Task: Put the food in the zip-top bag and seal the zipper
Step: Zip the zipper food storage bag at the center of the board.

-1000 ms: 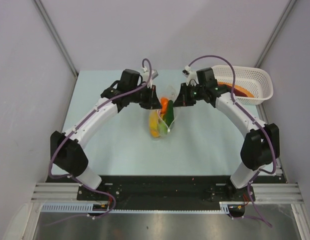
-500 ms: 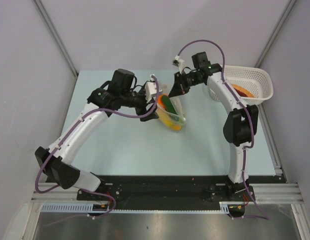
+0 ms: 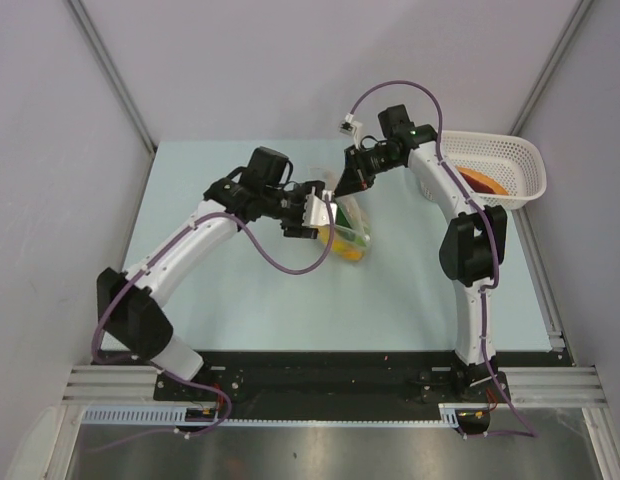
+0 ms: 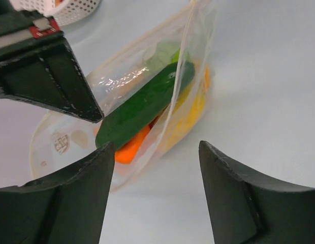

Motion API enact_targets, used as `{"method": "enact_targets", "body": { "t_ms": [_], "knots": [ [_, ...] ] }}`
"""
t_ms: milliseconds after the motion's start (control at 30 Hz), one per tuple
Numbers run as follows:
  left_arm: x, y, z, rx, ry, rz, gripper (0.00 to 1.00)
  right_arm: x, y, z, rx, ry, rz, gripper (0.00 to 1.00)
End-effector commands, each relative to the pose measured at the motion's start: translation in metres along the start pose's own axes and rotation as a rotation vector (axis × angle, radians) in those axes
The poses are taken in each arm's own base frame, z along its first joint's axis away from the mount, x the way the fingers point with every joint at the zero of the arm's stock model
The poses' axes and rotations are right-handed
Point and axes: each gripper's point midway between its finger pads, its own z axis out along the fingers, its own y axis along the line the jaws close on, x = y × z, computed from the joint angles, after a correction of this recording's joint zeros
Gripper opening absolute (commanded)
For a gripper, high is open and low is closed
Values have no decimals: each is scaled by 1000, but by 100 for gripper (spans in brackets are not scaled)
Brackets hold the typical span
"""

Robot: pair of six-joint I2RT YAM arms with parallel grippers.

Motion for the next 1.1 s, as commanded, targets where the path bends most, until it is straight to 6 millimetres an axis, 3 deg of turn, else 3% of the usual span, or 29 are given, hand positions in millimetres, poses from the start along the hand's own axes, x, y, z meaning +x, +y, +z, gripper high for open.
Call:
{"method": "enact_targets", "body": {
  "t_ms": [0,100,200,267,300,333,400,467,500,533,567,600,633,700,733,767,833,867,900,933,967,1033,1067],
  "knots": [
    [5,23,22,-25,12,158,71,-17,19,-5,-41,-31,-79,0],
    [14,13,38,28,18,164,65,-19,20,-5,-51,-36,-86,0],
    [19,-9,49,99,59,180,47,-22,24,-4,-68,-42,-96,0],
    [9,-16,49,105,50,180,23,-25,31,0,-88,-44,-114,0],
    [3,-18,49,93,40,139,5,-26,34,2,-96,-45,-122,0],
    [-5,-18,47,83,21,131,0,-29,41,6,-113,-47,-122,0],
    [-26,-25,39,74,-28,84,0,-34,57,9,-167,-61,-118,0],
    [-34,-30,38,62,-51,66,0,-36,71,12,-205,-67,-136,2],
    [-33,-31,38,54,-45,32,0,-34,73,12,-212,-64,-136,12],
    [-32,-33,39,54,-41,9,0,-33,75,12,-217,-63,-143,27],
    [-28,-36,40,57,-30,-17,0,-35,75,5,-203,-73,-153,58],
    [-23,-39,41,61,-10,-56,0,-33,71,0,-188,-76,-143,70],
    [-23,-40,40,60,-3,-109,0,-40,62,-30,-135,-123,-151,91],
    [-33,-32,38,28,-30,-142,0,-38,51,-50,-90,-157,-160,97],
    [-38,-32,36,27,-46,-173,0,-40,39,-75,-36,-196,-188,98],
    [-43,-31,36,29,-66,-184,0,-47,48,-95,7,-237,-263,98],
    [-49,-29,35,26,-86,-229,0,-18,34,-110,78,-248,-263,99],
    [-51,-28,35,23,-93,-235,0,-34,46,-145,173,-338,-387,99],
    [-53,-26,34,17,-96,-242,0,0,31,-138,196,-331,-302,99],
    [-54,-25,34,12,-99,-261,0,5,33,-145,228,-349,-316,98],
    [-53,-25,35,10,-98,-268,0,9,50,-157,270,-355,-396,97],
    [-53,-24,35,7,-95,-277,0,46,54,-146,274,-304,-397,93],
    [-53,-23,35,1,-95,-279,0,55,55,-144,281,-311,-410,91]
  ]
}}
